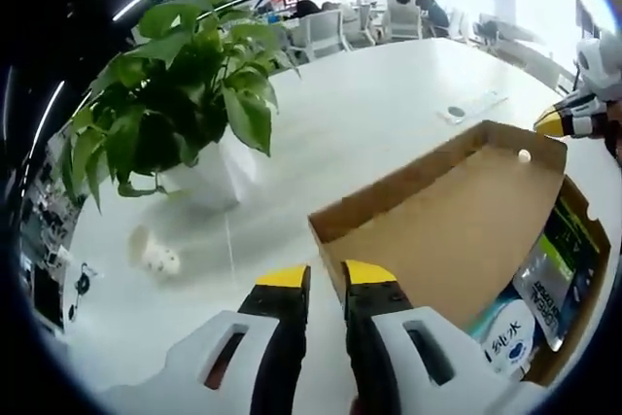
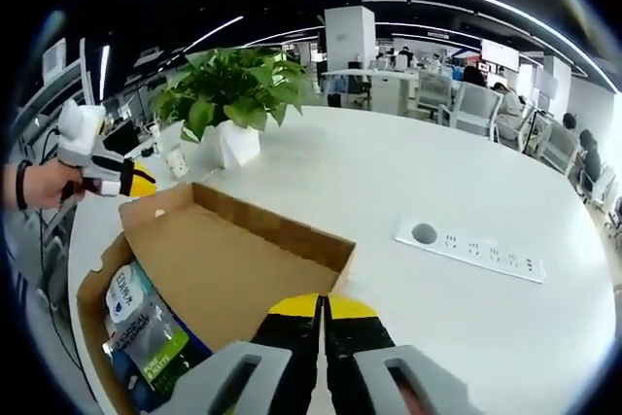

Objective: Operate the shoe box by opening the lid, removing the specified soft item, and placing it in the target area until the item is outside and the box remains undamaged.

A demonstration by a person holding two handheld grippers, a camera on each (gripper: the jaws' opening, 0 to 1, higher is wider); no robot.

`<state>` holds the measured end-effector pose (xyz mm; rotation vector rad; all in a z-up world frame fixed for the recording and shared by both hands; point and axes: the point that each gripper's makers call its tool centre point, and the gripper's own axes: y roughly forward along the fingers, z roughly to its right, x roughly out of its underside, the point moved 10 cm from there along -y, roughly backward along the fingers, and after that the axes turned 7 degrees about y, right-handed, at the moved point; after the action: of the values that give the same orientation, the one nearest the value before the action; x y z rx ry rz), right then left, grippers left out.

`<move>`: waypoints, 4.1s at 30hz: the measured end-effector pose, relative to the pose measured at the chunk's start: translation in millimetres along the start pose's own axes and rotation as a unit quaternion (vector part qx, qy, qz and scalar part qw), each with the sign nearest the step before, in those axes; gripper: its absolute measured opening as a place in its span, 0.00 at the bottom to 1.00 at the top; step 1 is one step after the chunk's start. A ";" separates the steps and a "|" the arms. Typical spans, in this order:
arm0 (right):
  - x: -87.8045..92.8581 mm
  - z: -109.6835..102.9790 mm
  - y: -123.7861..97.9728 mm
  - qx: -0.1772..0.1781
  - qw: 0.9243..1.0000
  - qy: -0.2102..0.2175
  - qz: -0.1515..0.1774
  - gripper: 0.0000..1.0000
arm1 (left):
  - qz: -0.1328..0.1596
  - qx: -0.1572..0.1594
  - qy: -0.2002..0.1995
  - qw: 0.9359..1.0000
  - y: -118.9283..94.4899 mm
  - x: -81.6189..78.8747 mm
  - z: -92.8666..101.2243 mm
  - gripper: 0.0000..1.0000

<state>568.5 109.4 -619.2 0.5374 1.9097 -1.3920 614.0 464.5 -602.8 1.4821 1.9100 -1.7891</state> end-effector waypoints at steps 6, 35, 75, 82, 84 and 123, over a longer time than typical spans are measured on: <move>2.6 1.9 -8.4 -0.005 1.000 0.017 0.006 0.00 | 0.004 -0.006 -0.005 1.000 -6.2 -3.6 -2.7 0.13; 30.3 -11.9 -73.6 -0.014 0.999 0.023 0.046 0.00 | 0.040 0.009 -0.007 0.999 -74.3 -2.9 46.2 0.14; 89.8 -78.7 -120.4 -0.126 0.989 -0.043 0.070 0.20 | 0.055 0.070 -0.023 0.996 -145.4 60.6 129.1 0.25; 98.9 -86.0 -113.8 -0.143 0.986 -0.072 0.045 0.27 | 0.051 0.087 -0.019 0.995 -147.3 71.4 131.2 0.29; 101.5 -87.9 -111.6 -0.145 0.985 -0.081 0.041 0.28 | 0.049 0.090 -0.017 0.995 -147.3 74.2 132.4 0.29; 137.4 -87.2 -114.5 -0.127 0.990 -0.027 0.055 0.32 | -0.047 0.197 -0.229 0.952 -71.0 64.4 182.5 0.23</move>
<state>372.7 143.0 -631.7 0.4676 1.9459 -1.0625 440.4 363.6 -649.4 0.9406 1.4746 -2.4030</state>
